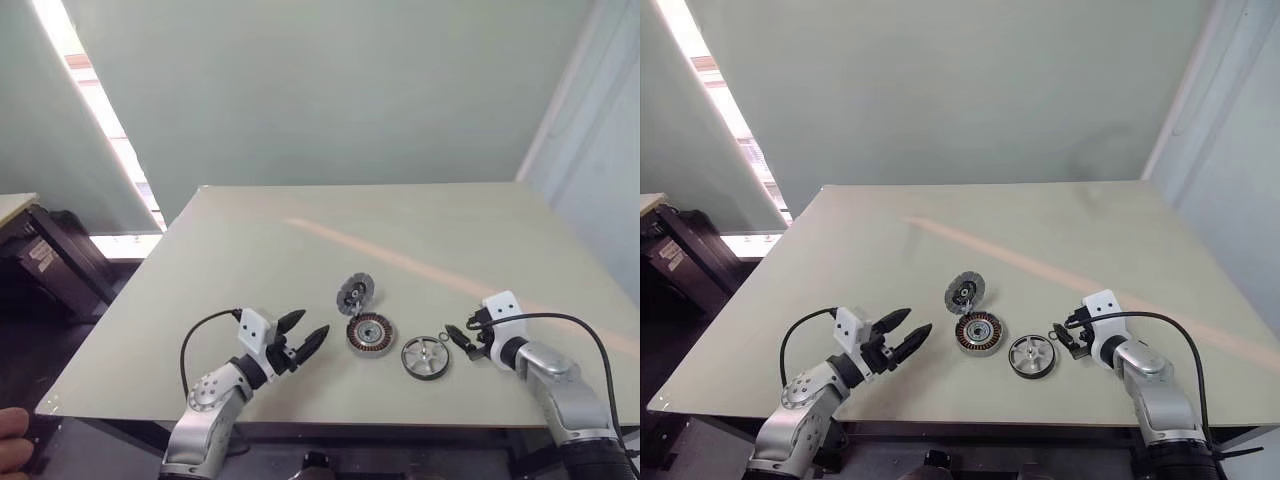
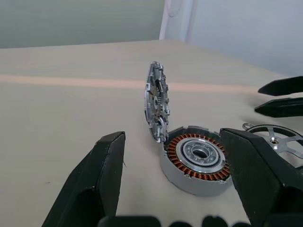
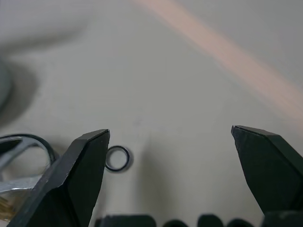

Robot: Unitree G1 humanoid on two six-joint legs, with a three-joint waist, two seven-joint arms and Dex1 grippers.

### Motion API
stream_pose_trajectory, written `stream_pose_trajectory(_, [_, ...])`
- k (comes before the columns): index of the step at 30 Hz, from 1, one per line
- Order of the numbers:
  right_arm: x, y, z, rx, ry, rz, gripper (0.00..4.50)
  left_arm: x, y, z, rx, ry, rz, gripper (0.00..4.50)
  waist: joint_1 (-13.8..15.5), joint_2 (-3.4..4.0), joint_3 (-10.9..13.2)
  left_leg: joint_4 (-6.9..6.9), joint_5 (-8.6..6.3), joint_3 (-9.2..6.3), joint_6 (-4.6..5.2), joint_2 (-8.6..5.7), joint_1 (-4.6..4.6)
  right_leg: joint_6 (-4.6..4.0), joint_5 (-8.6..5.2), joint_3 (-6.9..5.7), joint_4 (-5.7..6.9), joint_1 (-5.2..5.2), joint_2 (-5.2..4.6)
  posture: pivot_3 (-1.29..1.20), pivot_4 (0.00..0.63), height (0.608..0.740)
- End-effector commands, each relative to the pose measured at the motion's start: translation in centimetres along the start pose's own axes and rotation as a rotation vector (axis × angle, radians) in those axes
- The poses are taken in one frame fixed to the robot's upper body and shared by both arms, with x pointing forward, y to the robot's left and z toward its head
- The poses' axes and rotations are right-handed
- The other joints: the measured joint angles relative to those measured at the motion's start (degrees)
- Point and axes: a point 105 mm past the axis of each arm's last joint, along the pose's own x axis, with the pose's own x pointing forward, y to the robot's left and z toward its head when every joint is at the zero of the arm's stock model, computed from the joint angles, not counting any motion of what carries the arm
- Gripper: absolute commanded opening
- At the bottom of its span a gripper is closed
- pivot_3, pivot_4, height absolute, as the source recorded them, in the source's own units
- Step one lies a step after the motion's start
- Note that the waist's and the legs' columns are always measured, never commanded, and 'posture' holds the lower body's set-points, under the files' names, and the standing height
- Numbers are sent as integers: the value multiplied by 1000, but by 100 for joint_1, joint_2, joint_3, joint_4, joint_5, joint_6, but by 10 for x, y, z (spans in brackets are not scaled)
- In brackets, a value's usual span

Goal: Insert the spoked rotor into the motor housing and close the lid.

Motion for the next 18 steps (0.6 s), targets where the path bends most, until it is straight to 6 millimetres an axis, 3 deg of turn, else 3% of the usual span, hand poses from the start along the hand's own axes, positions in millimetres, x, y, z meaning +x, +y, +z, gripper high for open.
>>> stream_pose_trajectory(1, [5,-1,13,-42,-25,21,4500,4,-2,11,39,-37,-18,3397,-1,0,0,1,0,0,0,0,0,0,0,0,0,0,0,0,0,740])
stream_pose_trajectory(18, [7,12,-7,-61,74,98,4500,9,-8,7,45,-28,-47,3397,-1,0,0,16,-2,6,4,1,0,6,11,4,0,5,2,0,0,740])
